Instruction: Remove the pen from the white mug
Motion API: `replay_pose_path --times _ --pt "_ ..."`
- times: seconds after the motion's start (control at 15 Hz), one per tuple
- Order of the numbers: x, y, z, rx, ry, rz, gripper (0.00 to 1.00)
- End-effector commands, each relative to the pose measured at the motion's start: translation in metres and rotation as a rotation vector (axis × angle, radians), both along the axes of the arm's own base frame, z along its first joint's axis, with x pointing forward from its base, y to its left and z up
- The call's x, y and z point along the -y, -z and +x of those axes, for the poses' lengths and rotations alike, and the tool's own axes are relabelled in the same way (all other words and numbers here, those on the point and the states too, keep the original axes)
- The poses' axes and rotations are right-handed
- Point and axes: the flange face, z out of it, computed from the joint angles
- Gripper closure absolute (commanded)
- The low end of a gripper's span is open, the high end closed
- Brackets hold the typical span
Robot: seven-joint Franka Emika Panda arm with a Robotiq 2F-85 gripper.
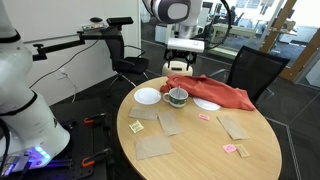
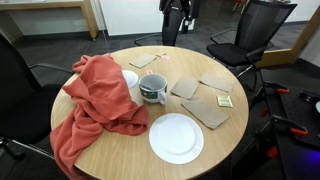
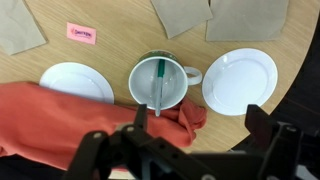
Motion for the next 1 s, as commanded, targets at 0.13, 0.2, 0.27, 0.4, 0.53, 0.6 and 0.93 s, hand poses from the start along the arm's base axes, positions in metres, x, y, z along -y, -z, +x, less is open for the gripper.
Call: replay_pose_path --times 0.13,0.2,0.27,0.4,0.53,0.6,0.93 --pt "-0.029 0.037 0.018 0.042 -0.026 -0.013 0.0" --pt "-0.031 0.043 0.019 0.042 -0.027 -0.011 0.0" --pt "-0.032 0.049 0.02 0.039 -0.026 -0.011 0.0" --pt "-0.032 0.059 0.021 0.033 -0.021 -0.014 0.0" --pt "-0.032 0.067 0.021 0.023 -0.019 -0.015 0.0" --pt "-0.032 0.072 0.021 0.017 -0.022 -0.012 0.0" --pt "-0.038 0.089 0.024 0.034 -0.016 -0.021 0.0"
